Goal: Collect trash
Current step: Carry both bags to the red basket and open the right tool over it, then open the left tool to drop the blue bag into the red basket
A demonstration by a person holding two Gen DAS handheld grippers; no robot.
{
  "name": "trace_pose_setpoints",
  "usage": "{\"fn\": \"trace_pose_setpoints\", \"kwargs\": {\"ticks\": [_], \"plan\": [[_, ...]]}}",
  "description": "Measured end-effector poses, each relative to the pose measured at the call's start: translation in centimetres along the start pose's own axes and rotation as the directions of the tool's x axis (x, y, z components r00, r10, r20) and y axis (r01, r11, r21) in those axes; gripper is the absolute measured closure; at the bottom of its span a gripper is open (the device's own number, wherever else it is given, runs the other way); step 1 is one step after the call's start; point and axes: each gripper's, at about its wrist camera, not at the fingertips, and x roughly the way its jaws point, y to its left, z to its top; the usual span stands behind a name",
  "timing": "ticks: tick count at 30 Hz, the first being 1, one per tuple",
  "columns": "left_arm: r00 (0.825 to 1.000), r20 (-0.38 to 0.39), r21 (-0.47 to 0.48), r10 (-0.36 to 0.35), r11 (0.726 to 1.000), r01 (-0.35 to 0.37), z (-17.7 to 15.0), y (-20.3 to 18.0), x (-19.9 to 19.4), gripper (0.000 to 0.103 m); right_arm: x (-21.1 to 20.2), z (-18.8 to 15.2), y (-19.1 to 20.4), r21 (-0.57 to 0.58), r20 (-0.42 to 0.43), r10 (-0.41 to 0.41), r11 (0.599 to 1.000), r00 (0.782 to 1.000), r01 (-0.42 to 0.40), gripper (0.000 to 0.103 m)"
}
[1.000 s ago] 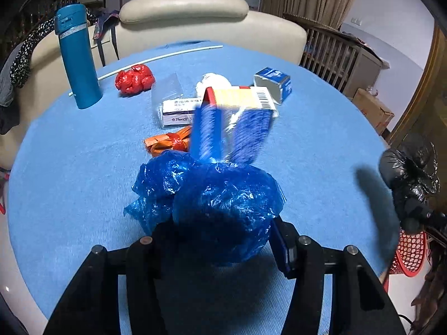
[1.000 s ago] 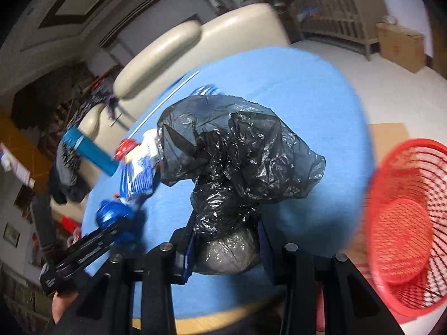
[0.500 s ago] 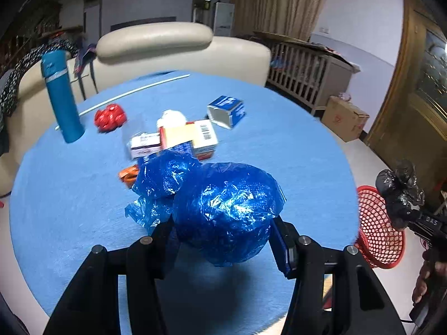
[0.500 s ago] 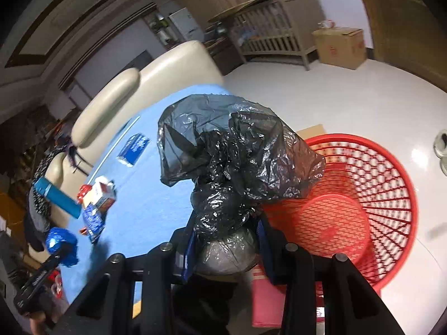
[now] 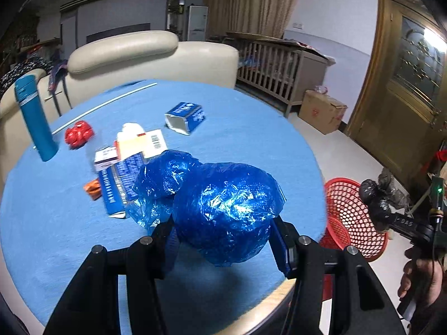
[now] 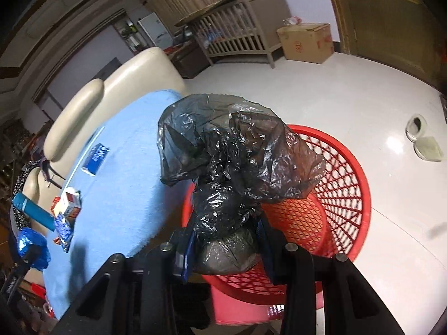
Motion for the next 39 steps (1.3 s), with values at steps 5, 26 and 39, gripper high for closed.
{"fn": "trace_pose_setpoints", "kwargs": {"ticks": [5, 26, 39], "plan": [[0.999, -0.004, 0.043, -0.033, 0.999, 0.033, 0.2, -2.1, 0.3, 0.045, 1.0, -0.1, -1.1, 0.023, -0.035, -0.022, 0.999, 0.999, 0.023, 0.062], [0.972, -0.098, 0.228, -0.214, 0.946, 0.231, 1.8, -12.5, 4.4, 0.044, 0.0, 0.2, -4.0, 0.083, -0.017, -0.042, 0.996, 0.999, 0.043, 0.04], [0.922, -0.249, 0.309, -0.296, 0.878, 0.365, 1.6, -20.6, 9.9, 0.031, -2.5, 2.0, -9.1, 0.188, 0.037, -0.088, 0.979, 0.995, 0.08, 0.04]]}}
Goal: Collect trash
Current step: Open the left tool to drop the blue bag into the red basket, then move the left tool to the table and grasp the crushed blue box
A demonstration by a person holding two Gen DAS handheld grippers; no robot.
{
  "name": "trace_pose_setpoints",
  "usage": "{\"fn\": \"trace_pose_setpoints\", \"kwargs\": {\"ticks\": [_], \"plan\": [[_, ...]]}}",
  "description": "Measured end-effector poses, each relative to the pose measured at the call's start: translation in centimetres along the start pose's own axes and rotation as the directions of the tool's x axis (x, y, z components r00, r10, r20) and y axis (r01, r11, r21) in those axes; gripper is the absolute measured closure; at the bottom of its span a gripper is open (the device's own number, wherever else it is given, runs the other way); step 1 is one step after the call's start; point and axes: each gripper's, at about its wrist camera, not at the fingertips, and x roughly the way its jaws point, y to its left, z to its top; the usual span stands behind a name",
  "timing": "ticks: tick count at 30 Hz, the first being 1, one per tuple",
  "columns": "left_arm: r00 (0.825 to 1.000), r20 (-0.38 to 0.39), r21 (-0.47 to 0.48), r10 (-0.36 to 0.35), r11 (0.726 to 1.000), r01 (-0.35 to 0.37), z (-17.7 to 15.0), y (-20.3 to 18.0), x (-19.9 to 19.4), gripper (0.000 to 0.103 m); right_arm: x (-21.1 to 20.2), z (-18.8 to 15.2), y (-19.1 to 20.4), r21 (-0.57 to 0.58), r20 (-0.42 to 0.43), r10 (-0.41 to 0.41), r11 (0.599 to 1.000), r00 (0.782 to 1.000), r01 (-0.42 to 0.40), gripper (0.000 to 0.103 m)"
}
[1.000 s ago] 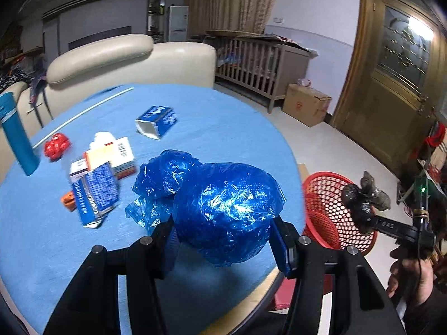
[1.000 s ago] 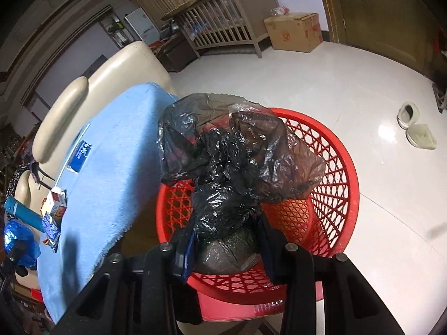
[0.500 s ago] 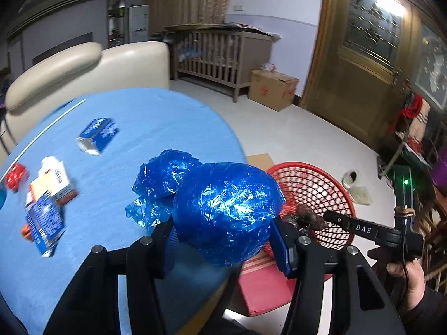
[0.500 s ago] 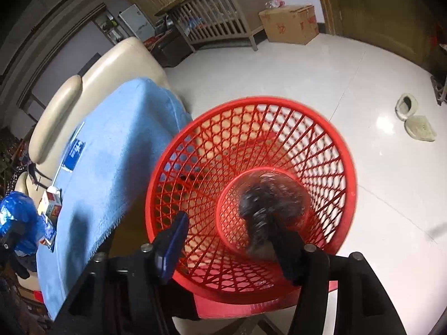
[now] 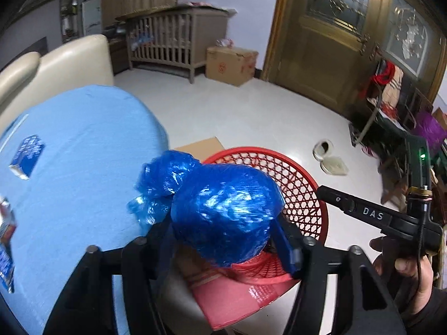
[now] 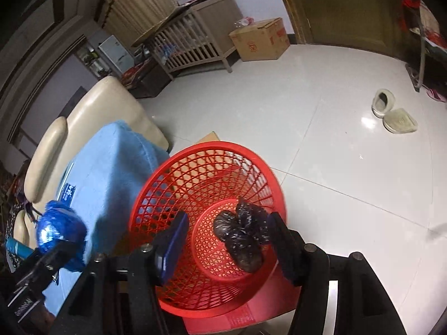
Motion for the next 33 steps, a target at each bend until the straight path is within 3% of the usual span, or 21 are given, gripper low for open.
{"fn": "trace_pose_setpoints", "kwargs": {"ticks": [1, 5, 13, 18, 25, 30, 33], "plan": [[1.0, -0.022, 0.007, -0.009, 1.0, 0.009, 0.2, -0.3, 0.7, 0.026, 0.0, 0.2, -0.3, 0.006, -0.001, -0.007, 1.0, 1.0, 0.007, 0.04], [0.998, -0.066, 0.004, -0.024, 1.0, 0.025, -0.2, 0.0, 1.4, 0.026, 0.7, 0.6, -1.3, 0.024, -0.015, -0.018, 1.0, 1.0, 0.018, 0.04], [1.0, -0.022, -0.113, 0.019, 0.993, -0.021, -2.0, 5.7, -2.2, 0.026, 5.3, 2.5, -3.4, 0.089, -0.099, 0.007, 0.996, 0.995, 0.002, 0.04], [0.998, 0.007, -0.178, 0.069, 0.982, -0.066, -4.4, 9.0, -4.7, 0.026, 7.6, 2.6, -2.0, 0.036, -0.161, -0.007, 0.999, 0.987, 0.013, 0.038], [0.994, 0.029, -0.27, 0.109, 0.958, -0.097, -6.7, 11.4, -6.9, 0.026, 9.3, -0.5, 1.7, -0.1, -0.243, -0.055, 0.995, 0.969, 0.031, 0.038], [0.989, 0.065, -0.292, 0.13, 0.951, -0.106, -7.0, 11.8, -8.3, 0.026, 9.3, -2.9, 3.6, -0.146, -0.281, -0.053, 0.989, 0.958, 0.012, 0.038], [0.984, 0.09, -0.306, 0.153, 0.944, -0.119, -7.5, 12.9, -10.0, 0.026, 8.7, -3.4, 2.9, -0.132, -0.275, -0.075, 0.99, 0.959, 0.04, 0.038]]}}
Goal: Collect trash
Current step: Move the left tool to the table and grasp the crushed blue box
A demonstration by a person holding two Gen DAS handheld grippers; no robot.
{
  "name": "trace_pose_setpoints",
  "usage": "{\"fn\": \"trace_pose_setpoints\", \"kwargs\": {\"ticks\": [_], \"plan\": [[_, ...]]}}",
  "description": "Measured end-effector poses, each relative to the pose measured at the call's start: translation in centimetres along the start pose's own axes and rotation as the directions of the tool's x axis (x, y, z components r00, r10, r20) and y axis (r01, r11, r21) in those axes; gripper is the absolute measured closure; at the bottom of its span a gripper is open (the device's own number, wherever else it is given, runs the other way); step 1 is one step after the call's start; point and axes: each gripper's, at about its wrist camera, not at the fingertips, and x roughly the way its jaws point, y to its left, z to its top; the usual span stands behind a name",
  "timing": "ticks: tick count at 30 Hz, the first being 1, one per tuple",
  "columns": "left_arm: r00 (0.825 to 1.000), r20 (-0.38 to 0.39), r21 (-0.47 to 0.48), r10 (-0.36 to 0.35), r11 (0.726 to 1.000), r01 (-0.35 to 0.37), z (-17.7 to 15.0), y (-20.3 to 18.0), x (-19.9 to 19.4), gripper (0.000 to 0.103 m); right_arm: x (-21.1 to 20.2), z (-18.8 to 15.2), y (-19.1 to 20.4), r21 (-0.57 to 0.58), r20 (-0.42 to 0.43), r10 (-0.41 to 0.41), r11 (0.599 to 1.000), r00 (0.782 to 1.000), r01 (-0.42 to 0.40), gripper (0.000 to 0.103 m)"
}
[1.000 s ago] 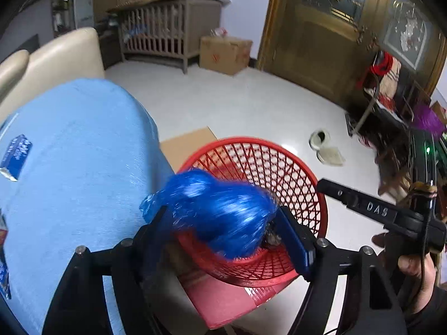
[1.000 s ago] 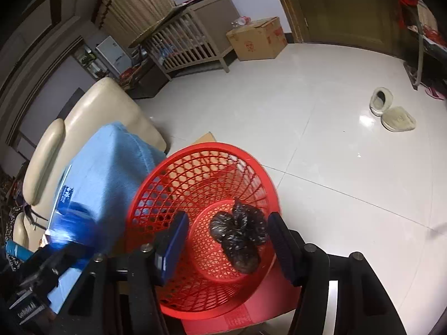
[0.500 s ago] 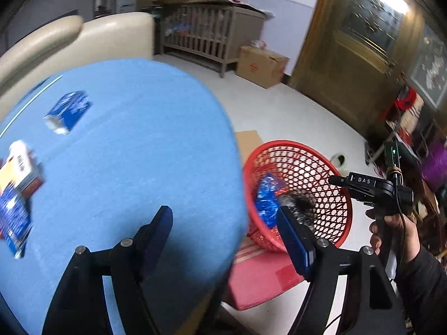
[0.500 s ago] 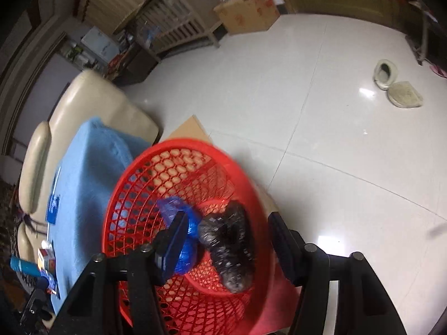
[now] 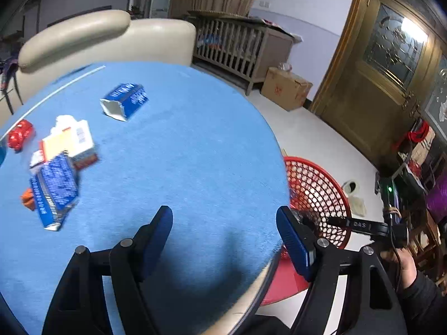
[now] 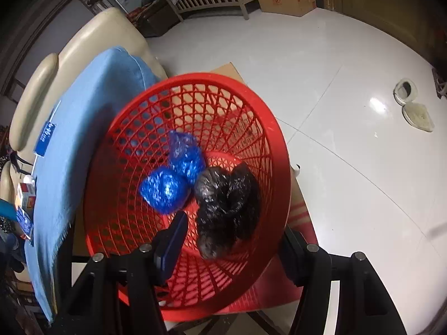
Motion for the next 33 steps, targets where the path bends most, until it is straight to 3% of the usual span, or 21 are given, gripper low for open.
{"fn": "trace_pose_setpoints", "kwargs": {"ticks": [4, 8, 12, 16, 19, 25, 29, 33], "plan": [[0.998, 0.045, -0.047, 0.05, 0.998, -0.048, 0.1, 2.8, -1.9, 0.026, -2.2, -0.2, -2.2, 0.084, 0.055, -0.024, 0.996, 0.998, 0.019, 0.035], [0.988, 0.069, -0.151, 0.135, 0.981, -0.123, -0.3, 7.2, -3.1, 0.024, -5.4, -0.2, -3.4, 0.138, 0.167, -0.076, 0.989, 0.983, 0.053, 0.034], [0.973, 0.064, -0.282, 0.222, 0.939, -0.196, -1.3, 12.1, -3.7, 0.023, -8.2, 0.3, -1.6, 0.104, 0.264, -0.055, 0.994, 0.963, 0.029, 0.034], [0.956, 0.017, -0.4, 0.292, 0.879, -0.261, -2.3, 16.7, -3.5, 0.022, -9.1, 0.3, 4.2, -0.027, 0.312, 0.028, 0.999, 0.95, -0.021, 0.034], [0.962, -0.01, -0.446, 0.274, 0.86, -0.249, -2.9, 18.2, -2.7, 0.022, -8.3, -0.3, 10.5, -0.183, 0.276, 0.131, 0.98, 0.952, -0.082, 0.034], [0.965, -0.058, -0.428, 0.254, 0.867, -0.254, -2.2, 19.2, -0.2, 0.022, -5.2, -2.8, 21.3, -0.411, 0.152, 0.291, 0.888, 0.945, -0.207, 0.034], [0.967, -0.073, -0.416, 0.243, 0.874, -0.251, -0.5, 18.8, 1.3, 0.022, -3.6, -4.3, 25.0, -0.482, 0.087, 0.332, 0.839, 0.939, -0.251, 0.034], [0.955, -0.083, -0.393, 0.285, 0.871, -0.295, 0.8, 17.9, 2.8, 0.019, -2.8, -5.1, 26.0, -0.495, 0.055, 0.336, 0.827, 0.94, -0.266, 0.034]]}}
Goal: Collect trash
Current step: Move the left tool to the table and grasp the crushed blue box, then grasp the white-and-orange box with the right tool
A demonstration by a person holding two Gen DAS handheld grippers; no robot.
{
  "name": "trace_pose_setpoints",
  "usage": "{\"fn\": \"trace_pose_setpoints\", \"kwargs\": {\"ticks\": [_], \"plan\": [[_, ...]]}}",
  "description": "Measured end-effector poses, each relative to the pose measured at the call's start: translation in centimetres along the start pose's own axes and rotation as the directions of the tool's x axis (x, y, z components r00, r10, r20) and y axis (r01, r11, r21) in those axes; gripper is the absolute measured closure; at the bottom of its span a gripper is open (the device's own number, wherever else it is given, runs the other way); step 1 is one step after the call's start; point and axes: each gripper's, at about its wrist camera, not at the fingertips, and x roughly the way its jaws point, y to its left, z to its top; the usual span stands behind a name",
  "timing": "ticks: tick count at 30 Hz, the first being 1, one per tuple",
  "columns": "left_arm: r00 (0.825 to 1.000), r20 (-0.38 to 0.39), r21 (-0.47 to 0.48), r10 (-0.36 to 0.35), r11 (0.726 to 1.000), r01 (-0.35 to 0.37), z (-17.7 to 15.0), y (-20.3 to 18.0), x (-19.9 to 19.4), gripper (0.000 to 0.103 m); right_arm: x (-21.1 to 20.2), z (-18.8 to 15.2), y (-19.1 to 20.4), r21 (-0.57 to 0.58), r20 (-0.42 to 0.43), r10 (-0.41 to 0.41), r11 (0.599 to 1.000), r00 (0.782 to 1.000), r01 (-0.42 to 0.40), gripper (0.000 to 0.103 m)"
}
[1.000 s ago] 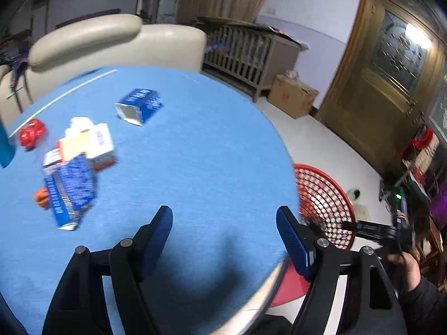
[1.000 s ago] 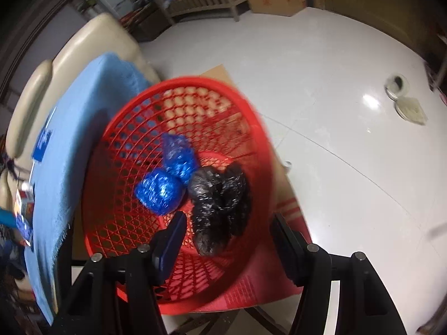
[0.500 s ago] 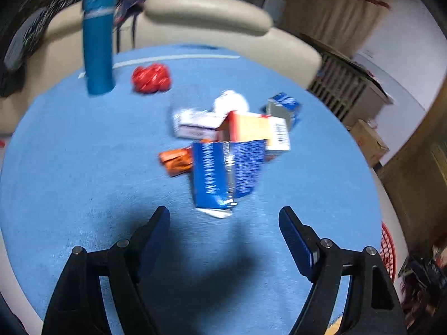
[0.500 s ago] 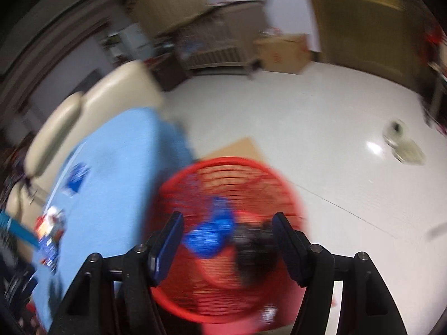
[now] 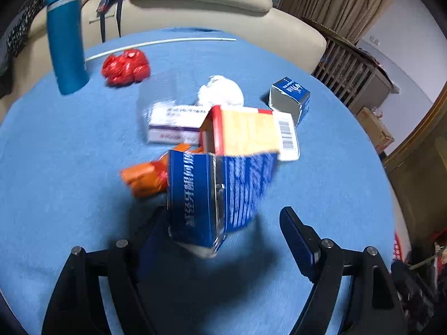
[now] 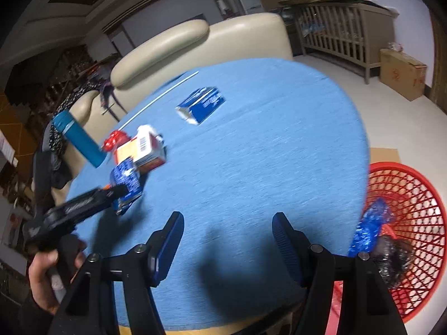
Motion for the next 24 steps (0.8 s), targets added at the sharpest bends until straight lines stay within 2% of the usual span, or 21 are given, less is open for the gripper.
{"fn": "trace_pose_setpoints", "kwargs": {"ticks": [3, 7, 9, 10, 15, 18, 24], "plan": [[0.997, -0.003, 0.023, 0.073, 0.997, -0.073, 0.6, -1.2, 1.6, 0.015, 0.0, -0.3, -0.3, 0.013, -0.013, -0.006, 1.0, 1.0, 0.006, 0.034], [0.992, -0.014, 0.048, 0.125, 0.991, -0.125, 0.9, -1.6, 3.1, 0.013, -0.2, 0.0, -1.2, 0.033, -0.016, -0.019, 0.999, 1.0, 0.02, 0.034], [0.996, -0.005, 0.04, 0.088, 0.995, -0.088, 0.8, -1.5, 2.8, 0.016, -0.3, 0.0, -1.5, 0.039, -0.017, -0.023, 0.999, 1.0, 0.024, 0.034], [0.997, 0.006, 0.039, 0.073, 0.997, -0.073, 0.8, -1.3, 2.5, 0.022, -0.5, 0.0, -1.6, 0.042, -0.017, -0.023, 0.999, 1.0, 0.024, 0.034], [1.0, -0.007, 0.052, 0.028, 0.998, -0.028, -0.2, -0.4, 1.3, 0.022, -0.4, -0.1, -1.4, 0.043, -0.025, -0.017, 0.999, 1.0, 0.018, 0.034], [0.999, 0.003, 0.035, 0.041, 0.999, -0.042, -1.4, 1.0, -0.1, 0.022, -0.2, -0.1, -0.8, 0.028, -0.03, -0.012, 1.0, 0.999, 0.013, 0.034], [0.993, 0.011, -0.033, 0.121, 0.992, -0.121, -3.7, 4.5, -2.5, 0.022, 1.4, 0.0, 0.8, 0.0, -0.065, 0.009, 1.0, 0.998, -0.009, 0.034]]}}
